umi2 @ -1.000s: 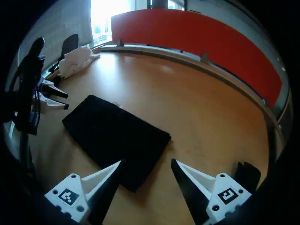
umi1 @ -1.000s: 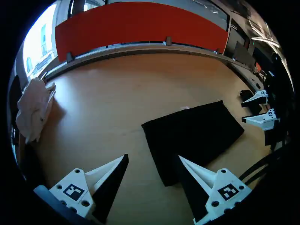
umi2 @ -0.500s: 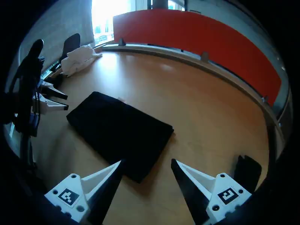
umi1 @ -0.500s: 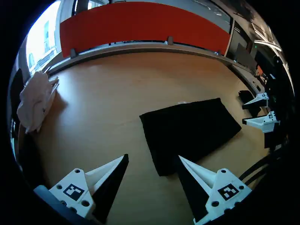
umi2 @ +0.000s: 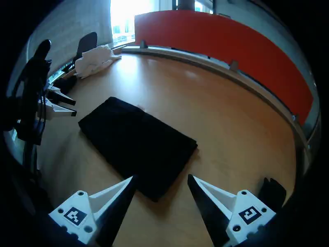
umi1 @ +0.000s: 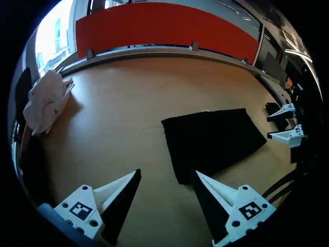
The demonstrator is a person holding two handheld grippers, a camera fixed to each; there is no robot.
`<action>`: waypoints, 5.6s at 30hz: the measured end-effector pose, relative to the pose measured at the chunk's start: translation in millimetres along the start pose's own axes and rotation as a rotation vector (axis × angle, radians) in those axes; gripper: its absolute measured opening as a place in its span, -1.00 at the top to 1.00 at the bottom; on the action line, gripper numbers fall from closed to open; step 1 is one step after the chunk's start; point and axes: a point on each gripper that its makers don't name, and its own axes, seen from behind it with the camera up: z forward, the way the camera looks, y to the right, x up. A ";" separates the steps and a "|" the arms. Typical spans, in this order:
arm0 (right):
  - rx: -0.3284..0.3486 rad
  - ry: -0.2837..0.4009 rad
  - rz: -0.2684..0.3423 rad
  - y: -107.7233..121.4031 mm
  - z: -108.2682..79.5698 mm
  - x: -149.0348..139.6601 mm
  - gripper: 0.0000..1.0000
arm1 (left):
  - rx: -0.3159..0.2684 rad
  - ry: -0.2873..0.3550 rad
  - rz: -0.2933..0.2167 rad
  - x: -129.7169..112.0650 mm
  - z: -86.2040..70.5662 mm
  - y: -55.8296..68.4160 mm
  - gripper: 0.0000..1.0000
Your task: Fold towel
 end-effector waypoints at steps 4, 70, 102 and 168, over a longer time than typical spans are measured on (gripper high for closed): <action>0.009 -0.005 -0.013 -1.1 1.7 0.1 -0.87 | 0.011 0.003 -0.020 -3.1 -4.1 -3.2 -0.75; 0.091 -0.124 -0.098 -7.5 14.1 -49.6 0.85 | 0.079 -0.005 -0.086 -24.0 -32.6 -31.0 -0.76; 0.054 0.134 -0.050 -7.7 -45.4 70.7 0.88 | 0.090 0.011 -0.083 -10.1 -33.2 -39.1 -0.76; 0.244 0.080 -0.205 -99.6 4.3 93.4 0.88 | 0.115 0.049 -0.150 -12.4 -55.3 -51.8 -0.75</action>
